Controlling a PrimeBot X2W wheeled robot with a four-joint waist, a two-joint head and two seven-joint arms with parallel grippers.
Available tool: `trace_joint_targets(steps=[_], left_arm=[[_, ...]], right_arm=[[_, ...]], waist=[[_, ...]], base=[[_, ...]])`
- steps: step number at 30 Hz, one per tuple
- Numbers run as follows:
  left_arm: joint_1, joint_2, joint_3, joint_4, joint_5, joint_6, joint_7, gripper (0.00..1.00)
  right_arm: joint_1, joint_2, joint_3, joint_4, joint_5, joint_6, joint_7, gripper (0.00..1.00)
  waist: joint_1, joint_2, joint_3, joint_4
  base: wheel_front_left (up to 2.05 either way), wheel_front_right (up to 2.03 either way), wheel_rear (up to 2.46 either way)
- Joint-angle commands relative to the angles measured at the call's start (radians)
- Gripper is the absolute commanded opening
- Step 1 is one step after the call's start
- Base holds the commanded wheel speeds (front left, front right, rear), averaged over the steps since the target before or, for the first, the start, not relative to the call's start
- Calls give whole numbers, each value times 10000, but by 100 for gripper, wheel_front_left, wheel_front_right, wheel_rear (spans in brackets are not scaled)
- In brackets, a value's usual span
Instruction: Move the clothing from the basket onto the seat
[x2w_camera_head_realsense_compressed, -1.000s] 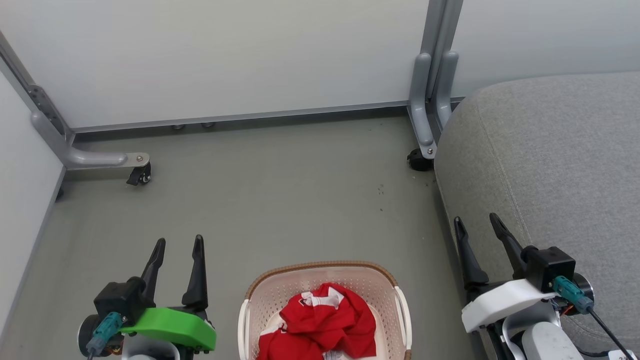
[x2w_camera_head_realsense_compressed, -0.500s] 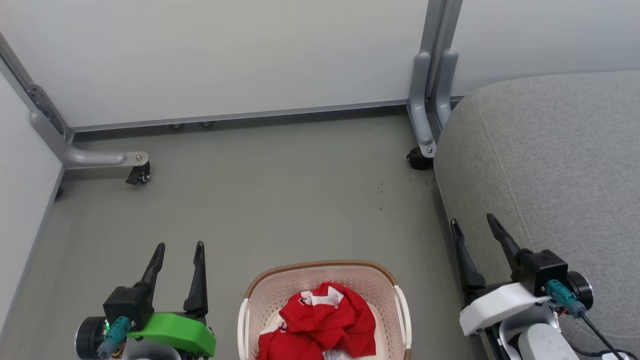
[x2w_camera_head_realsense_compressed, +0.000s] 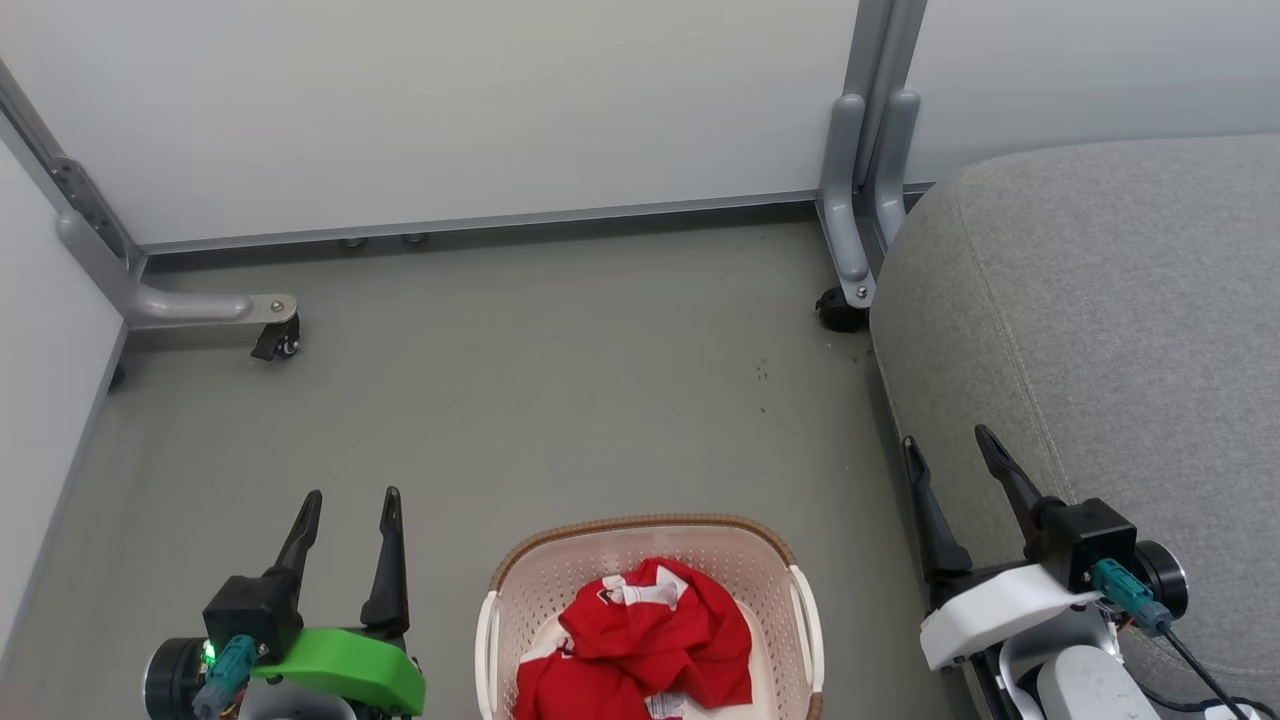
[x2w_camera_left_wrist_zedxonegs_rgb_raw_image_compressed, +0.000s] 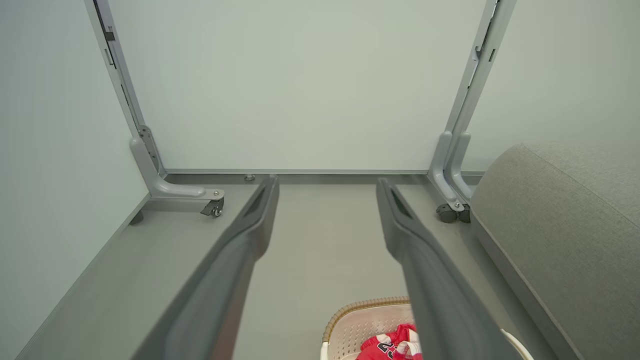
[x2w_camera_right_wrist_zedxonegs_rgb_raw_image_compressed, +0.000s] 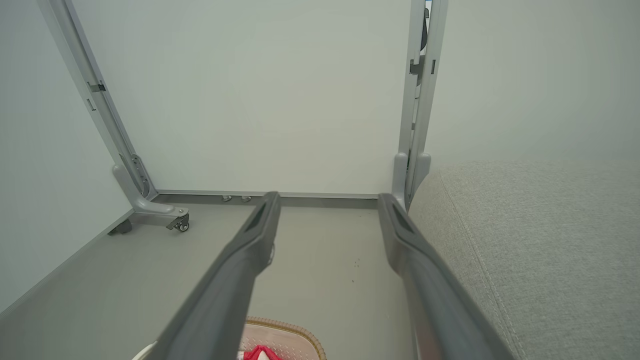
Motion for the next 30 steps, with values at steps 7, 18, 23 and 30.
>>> trace_joint_targets(steps=[7, 18, 23, 30], left_arm=[[-101, 1, 18, -23, 87, -32, -39, 100], [-1020, 2, -939, 130, 13, -32, -37, 100], [-1752, 5, -1891, 596, 42, -32, -36, 100], [-3064, 14, -3106, 2000, 47, -32, -31, 100]], right_arm=[[-99, -36, -45, -15, -7, 1, -44, 100], [-615, -34, -175, -510, -59, 1, -38, 100], [-1102, -34, -120, -830, -67, 1, -39, 100], [-1973, -33, 8, -1409, -7, 1, -39, 100]], waist=[[-1, -1, 94, -38], [-1, -1, 1296, -196], [-1, -1, 2400, -385], [-1, -1, 4117, -822]], base=[[0, 0, 0], [0, 0, 0], [0, 0, 0], [0, 0, 0]])
